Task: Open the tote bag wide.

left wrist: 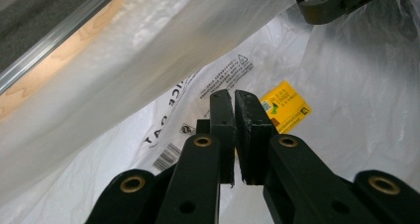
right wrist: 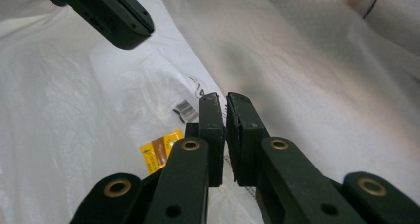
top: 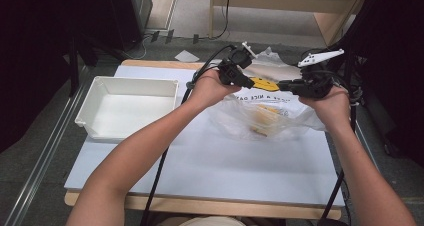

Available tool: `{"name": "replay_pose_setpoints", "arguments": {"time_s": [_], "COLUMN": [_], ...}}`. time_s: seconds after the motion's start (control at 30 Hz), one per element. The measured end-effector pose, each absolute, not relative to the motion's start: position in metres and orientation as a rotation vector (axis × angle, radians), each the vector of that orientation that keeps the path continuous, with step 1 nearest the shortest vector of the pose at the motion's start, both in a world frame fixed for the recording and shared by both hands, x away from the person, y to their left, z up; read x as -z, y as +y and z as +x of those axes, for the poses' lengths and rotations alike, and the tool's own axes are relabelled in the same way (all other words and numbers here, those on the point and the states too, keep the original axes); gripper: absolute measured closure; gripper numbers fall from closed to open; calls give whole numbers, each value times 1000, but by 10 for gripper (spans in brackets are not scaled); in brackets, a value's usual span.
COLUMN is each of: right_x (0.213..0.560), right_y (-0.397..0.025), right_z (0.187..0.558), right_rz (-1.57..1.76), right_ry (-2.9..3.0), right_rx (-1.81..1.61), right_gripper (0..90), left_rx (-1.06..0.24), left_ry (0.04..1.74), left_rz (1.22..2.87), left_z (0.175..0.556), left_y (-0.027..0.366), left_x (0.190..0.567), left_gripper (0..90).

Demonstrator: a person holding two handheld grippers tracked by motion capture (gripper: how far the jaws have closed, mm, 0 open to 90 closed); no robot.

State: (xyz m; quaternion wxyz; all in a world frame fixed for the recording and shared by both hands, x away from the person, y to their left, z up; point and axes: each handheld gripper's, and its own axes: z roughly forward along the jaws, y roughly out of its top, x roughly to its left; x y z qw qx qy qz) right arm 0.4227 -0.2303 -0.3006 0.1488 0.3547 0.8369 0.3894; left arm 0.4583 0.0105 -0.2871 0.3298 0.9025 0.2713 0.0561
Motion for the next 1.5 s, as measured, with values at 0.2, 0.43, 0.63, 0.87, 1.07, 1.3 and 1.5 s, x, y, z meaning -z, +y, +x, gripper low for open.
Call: {"name": "replay_pose_setpoints", "arguments": {"time_s": [0.2, 0.43, 0.63, 0.87, 1.07, 1.3, 1.5], "right_x": [311, 322, 331, 342, 355, 365, 376], "right_y": [-234, -241, -244, -246, -249, -249, -252], "right_z": [424, 421, 421, 418, 416, 415, 414], "right_rz": [1091, 1138, 1163, 1187, 1217, 1242, 1279], "right_ry": [2374, 2360, 2362, 2367, 2378, 2390, 2386], "right_rx": [-1127, -1110, -1112, -1107, -1102, -1097, -1092], "right_gripper": [863, 850, 846, 841, 837, 829, 824], "left_rx": [-189, -175, -136, -123, -98, -71, -58], "left_ry": [729, 754, 770, 784, 802, 834, 859], "left_rz": [2367, 2364, 2355, 2364, 2364, 2369, 2358], "left_z": [459, 458, 459, 458, 459, 462, 465], "left_y": [16, 19, 19, 21, 22, 24, 27], "left_x": [298, 309, 320, 329, 338, 352, 363], "left_gripper": [876, 862, 852, 845, 840, 837, 833]}}
